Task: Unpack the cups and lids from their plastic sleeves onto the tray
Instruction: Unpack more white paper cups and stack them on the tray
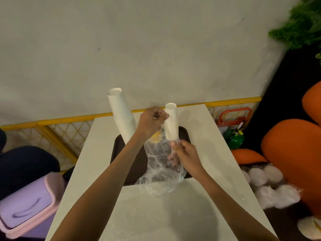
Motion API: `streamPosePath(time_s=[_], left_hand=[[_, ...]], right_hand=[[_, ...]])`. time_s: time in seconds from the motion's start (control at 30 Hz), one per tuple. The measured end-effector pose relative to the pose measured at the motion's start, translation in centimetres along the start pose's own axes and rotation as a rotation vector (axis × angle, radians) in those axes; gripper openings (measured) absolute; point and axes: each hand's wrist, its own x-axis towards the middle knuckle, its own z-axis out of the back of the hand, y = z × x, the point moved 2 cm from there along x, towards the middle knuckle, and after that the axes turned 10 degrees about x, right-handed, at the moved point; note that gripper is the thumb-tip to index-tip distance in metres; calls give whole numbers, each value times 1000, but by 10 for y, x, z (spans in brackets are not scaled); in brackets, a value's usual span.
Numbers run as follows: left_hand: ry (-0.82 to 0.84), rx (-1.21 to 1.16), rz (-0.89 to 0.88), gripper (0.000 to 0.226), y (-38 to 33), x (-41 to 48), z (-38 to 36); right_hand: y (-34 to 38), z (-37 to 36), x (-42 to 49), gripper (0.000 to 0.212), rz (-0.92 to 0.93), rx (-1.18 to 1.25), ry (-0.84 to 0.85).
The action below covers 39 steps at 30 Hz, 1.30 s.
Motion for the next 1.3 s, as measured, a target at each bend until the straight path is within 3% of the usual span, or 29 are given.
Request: streamPosePath(time_s=[0.07,0.13,0.2,0.27,0.33,0.43,0.5,0.6,0.7,0.83,0.9,1.07,1.3], left_hand=[[-90,-131,35,10,-1,-3,11],[-189,-254,120,24,8,-11,22],[-151,-323,247,45,25,-28,24],[0,-339,352,51,43,-47,10],[86,-360,394,41,53,-63,-8],[-22,-341,395,15,58,-68,-20],[-100,-345,328,5,59,-69,-19],[-85,-261,177,12,65,-73,-14],[-53,-213,117,14,71,-75,-11],[-30,-142,62,21,72,-76,-12],[-38,-130,49,18,72,-78,-9],[-21,-135,50,15,72,-84,0],[-65,-201,89,21,85,-97,7]], right_hand=[[0,3,2,16,7,61,-42],[2,6,4,15,11,100,-68],[0,10,10,14,-2,138,-91],[-4,11,16,14,-30,192,-108],[-8,10,20,15,-56,230,-113],[-15,5,22,15,-162,352,-90],[-13,8,25,31,-194,358,-103],[17,15,41,48,-82,152,-119],[58,5,59,52,-1,-169,43],[71,-24,75,78,-150,-599,318],[69,-35,77,72,-179,-619,407],[56,-47,75,19,-154,-546,464],[66,-53,79,17,-6,-278,160]])
